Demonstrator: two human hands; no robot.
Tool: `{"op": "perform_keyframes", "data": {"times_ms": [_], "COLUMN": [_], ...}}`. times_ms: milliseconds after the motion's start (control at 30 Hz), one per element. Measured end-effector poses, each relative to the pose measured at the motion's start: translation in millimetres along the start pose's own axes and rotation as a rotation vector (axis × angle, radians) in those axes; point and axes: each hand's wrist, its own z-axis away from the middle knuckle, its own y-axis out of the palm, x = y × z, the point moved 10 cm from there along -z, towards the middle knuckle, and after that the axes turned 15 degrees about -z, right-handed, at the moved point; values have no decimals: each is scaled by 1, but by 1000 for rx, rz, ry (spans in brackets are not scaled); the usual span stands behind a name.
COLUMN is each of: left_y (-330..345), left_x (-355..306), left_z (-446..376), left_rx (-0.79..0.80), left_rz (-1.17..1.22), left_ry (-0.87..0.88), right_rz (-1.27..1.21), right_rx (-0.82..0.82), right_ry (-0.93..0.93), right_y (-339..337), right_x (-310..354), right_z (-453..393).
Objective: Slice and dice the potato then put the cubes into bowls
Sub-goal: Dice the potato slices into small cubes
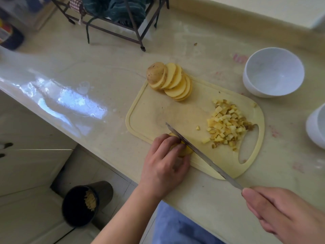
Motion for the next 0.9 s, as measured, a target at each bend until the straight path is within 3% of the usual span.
{"op": "perform_keyframes", "data": {"times_ms": [567,900], "left_y": [-3,-6], "left_x": [-1,1], "left_z": [-3,4], "left_rx": [2,-32], "left_rz": [9,-19], "left_ry": [-10,-14], "right_rz": [22,-89], "right_rx": [8,75], "right_ry": [-108,18], "right_y": [18,13], "right_x": [27,28], "right_z": [-31,-24]}}
